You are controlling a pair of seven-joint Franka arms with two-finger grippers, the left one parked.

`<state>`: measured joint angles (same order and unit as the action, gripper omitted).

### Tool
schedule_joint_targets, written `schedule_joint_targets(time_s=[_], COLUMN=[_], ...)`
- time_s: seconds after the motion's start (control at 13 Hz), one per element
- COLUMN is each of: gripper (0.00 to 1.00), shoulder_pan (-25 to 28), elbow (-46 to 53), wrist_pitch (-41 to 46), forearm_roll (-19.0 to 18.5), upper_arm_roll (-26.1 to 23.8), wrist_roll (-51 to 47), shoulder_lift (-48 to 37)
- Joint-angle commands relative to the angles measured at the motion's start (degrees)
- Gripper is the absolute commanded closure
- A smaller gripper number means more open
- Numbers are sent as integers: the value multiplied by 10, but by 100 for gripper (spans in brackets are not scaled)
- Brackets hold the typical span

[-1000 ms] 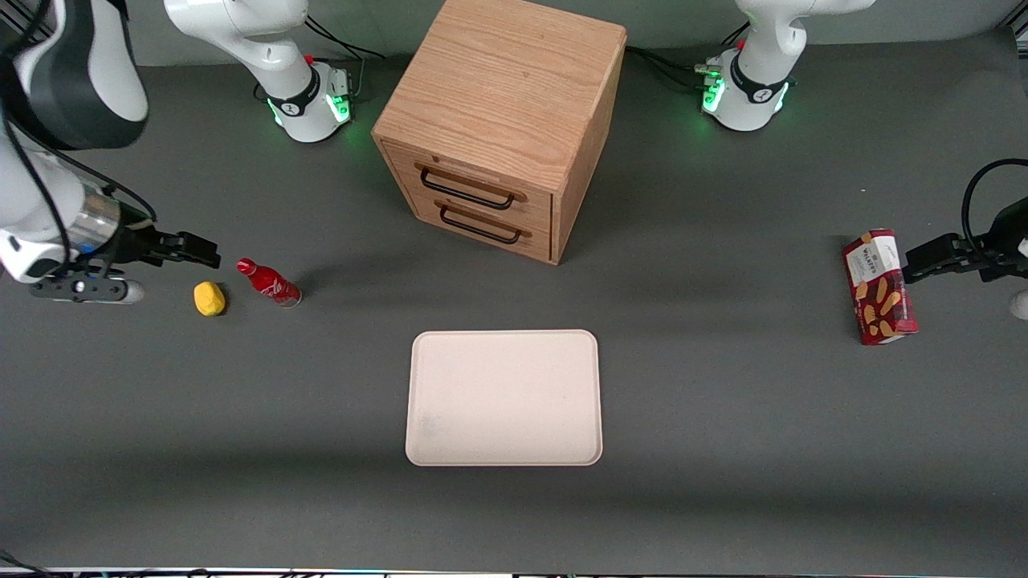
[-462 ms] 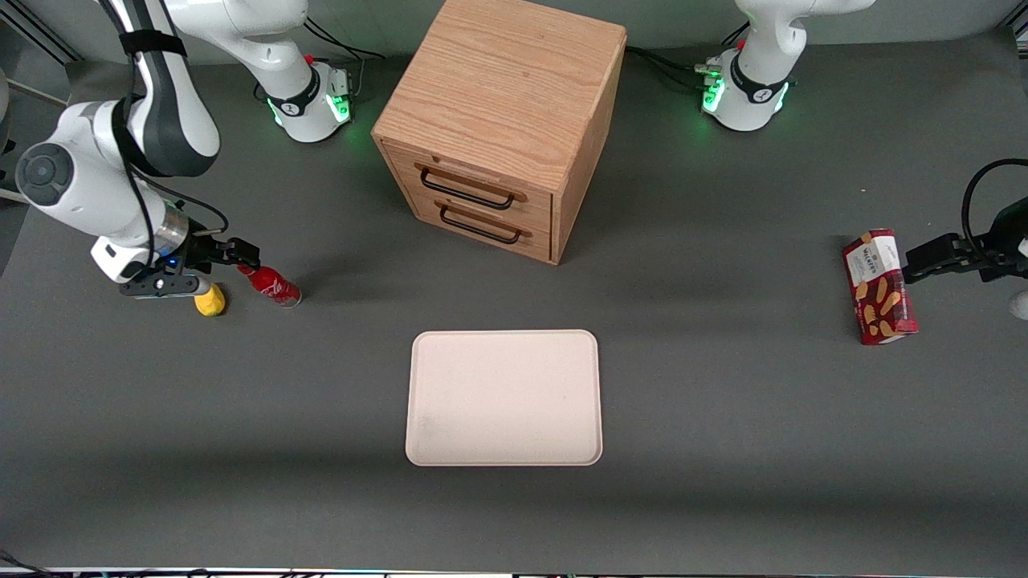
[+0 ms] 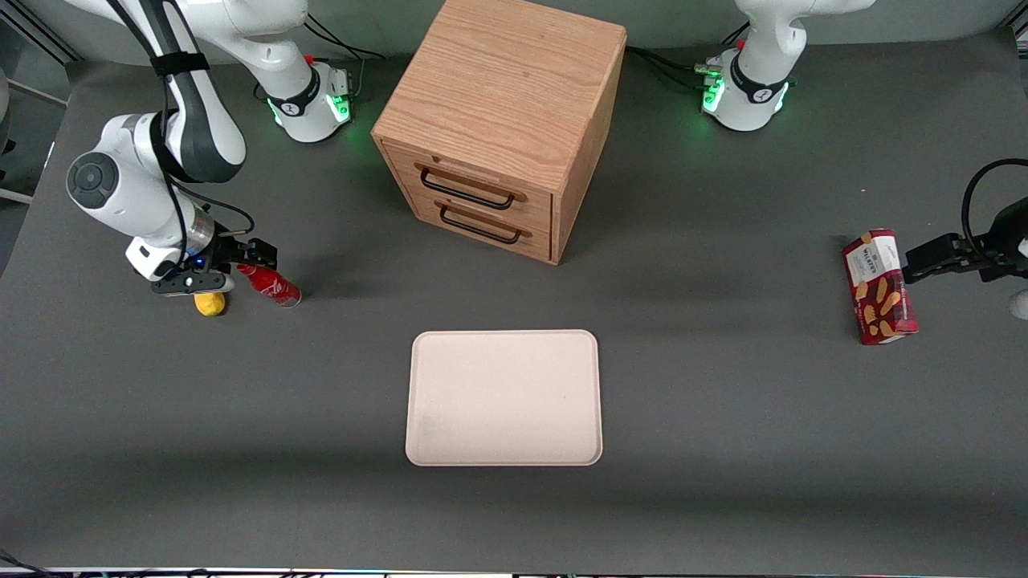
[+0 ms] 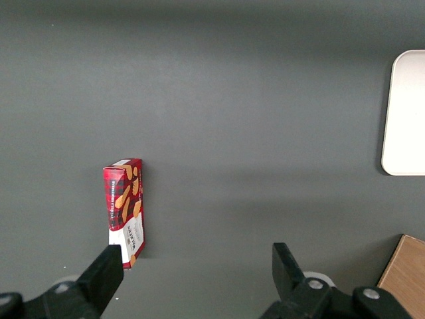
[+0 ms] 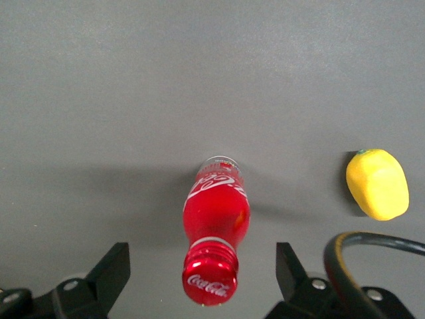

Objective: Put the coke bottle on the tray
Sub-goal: 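Close the right gripper around the bottle's neck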

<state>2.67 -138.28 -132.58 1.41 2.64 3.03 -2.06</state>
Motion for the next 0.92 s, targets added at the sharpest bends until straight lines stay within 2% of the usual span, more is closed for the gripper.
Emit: schedule_joint_targets(time_s=[0.0,0.23,0.46,0.77,0.85], gripper=[19,64,100,100,100], shoulder_pan=[0,0,0,0,0], elbow=[-4,-3,-2,12,37], wrist_pitch=[-9,-9,-9,-3,23], forearm_roll=[-4,-4,-4,-4,-4], upper_arm_roll=[0,0,0,1,0], wrist_roll=[15,19,19,15,14], shoulder_lift=[1,1,-1,-22,-23])
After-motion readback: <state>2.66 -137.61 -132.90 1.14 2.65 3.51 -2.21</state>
